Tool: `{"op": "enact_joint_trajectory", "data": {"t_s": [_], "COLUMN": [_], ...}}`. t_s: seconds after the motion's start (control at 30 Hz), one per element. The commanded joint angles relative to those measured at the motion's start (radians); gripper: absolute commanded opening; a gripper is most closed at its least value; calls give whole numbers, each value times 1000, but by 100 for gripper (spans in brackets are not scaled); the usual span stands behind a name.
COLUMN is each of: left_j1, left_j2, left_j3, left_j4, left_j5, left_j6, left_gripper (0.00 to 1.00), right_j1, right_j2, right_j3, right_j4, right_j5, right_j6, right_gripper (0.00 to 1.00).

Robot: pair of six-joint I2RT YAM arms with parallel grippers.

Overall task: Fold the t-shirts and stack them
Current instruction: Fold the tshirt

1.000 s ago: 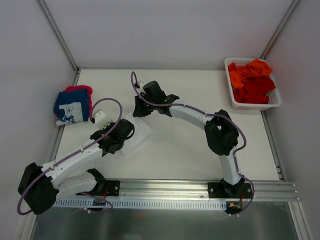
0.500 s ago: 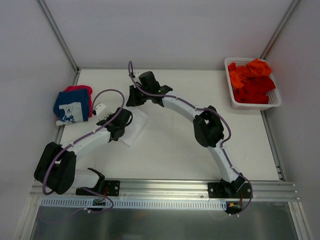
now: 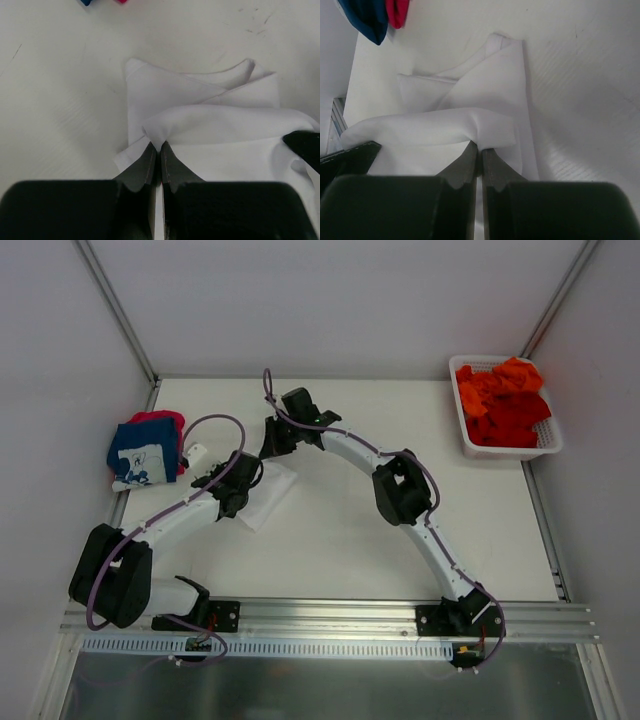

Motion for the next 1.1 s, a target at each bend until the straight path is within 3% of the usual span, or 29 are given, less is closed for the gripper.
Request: {"op": "enact_joint_trajectory", "data": {"t_s": [0.0,0.13,0.43,0.5,0.53,0.57,0.67,0.7,0.9,1.07], "left_j1": [15,19,32,37,48,54,66,68,68,65], "left_j2": [-2,10,21,27,33,42,75,82,34,-56], "left_j3": [16,9,16,20,31,37,66,71,104,149], "left_j4": [-97,-194,-229,-232,-232,-232,-232,-232,-232,-229], "left_j5": [-78,-127,-135,-133,-124,-121,-118,-121,-146,-69], "left_j6": [-84,-239,-273,-273,-267,-258,-221,-215,-161,-39], "left_gripper": [0,0,0,0,0,20,85,99,99,98], "right_j1": [-3,-3,-3,-3,-3,-2,-2,0,-6,-6], "right_j2": [4,12,41,59,61,61,33,6,-137,-368], "right_j3": [78,78,133,161,164,164,132,105,-24,-279], "right_j4": [-20,5,87,98,101,106,106,104,110,162], "right_j5": [-66,-96,-181,-207,-230,-237,-224,-218,-89,55], "right_j6": [17,23,89,100,102,96,54,21,-75,-141], "right_gripper": [7,8,16,28,44,65,76,77,78,72]}}
